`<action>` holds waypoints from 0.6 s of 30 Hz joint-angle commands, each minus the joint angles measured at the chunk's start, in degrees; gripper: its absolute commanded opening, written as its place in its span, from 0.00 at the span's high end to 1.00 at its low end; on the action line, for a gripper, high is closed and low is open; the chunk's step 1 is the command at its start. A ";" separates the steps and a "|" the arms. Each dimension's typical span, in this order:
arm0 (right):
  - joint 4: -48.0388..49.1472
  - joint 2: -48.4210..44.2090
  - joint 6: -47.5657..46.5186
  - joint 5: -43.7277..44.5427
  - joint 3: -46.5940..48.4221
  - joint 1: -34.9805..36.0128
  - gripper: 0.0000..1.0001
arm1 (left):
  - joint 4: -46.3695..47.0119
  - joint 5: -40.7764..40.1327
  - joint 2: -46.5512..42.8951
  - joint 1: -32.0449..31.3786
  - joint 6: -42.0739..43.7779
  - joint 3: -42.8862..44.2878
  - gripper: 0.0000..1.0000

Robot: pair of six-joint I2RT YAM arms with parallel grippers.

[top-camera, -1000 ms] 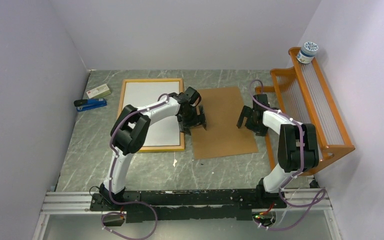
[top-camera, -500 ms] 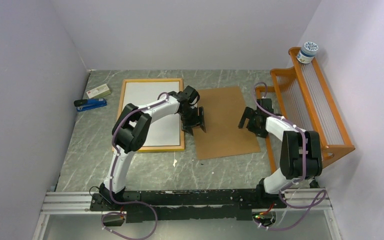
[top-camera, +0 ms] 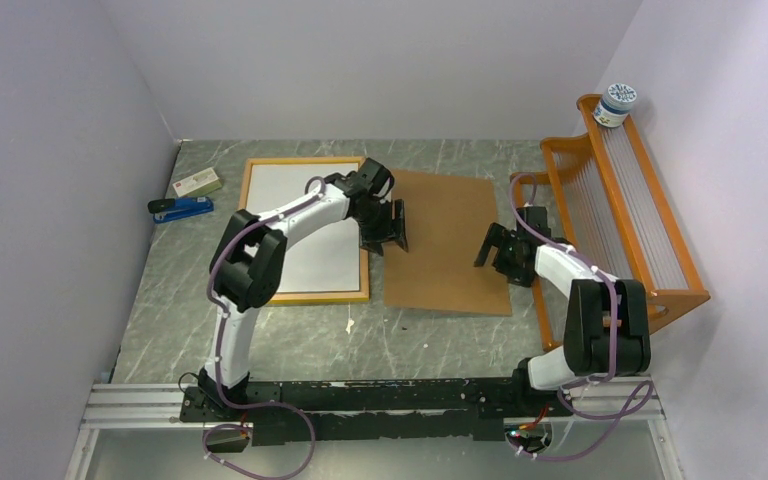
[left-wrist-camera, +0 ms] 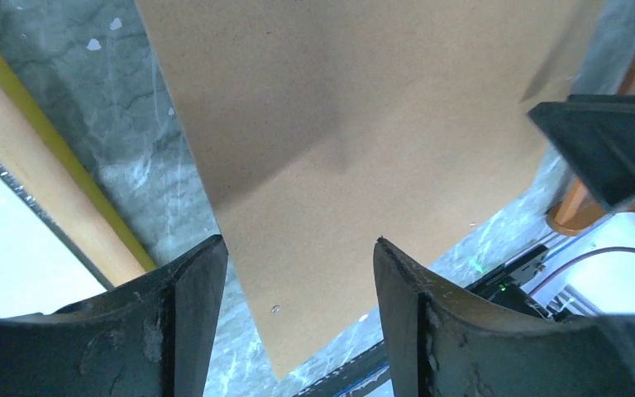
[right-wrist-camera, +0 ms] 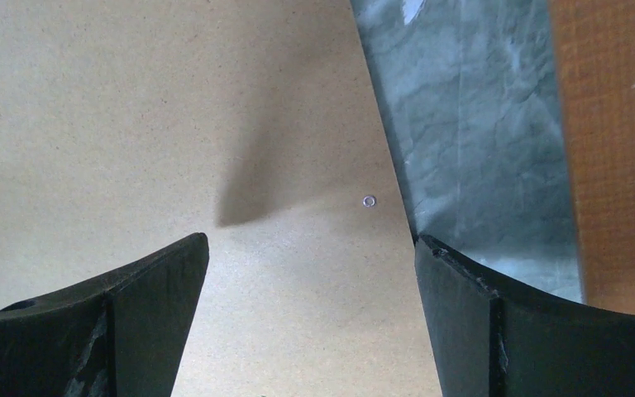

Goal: Put the photo into the frame
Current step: Turn over the photo frame item at the center of the board.

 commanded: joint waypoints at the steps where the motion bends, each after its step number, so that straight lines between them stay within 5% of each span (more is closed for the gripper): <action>1: -3.77 -0.69 6.57 -17.92 -2.56 2.10 0.04 | 7.71 7.24 -6.61 -2.47 -2.84 0.77 0.34; 18: 0.49 1.19 12.54 -20.24 -2.72 9.04 0.04 | 8.39 -4.50 -17.84 -0.38 -2.05 -17.42 0.33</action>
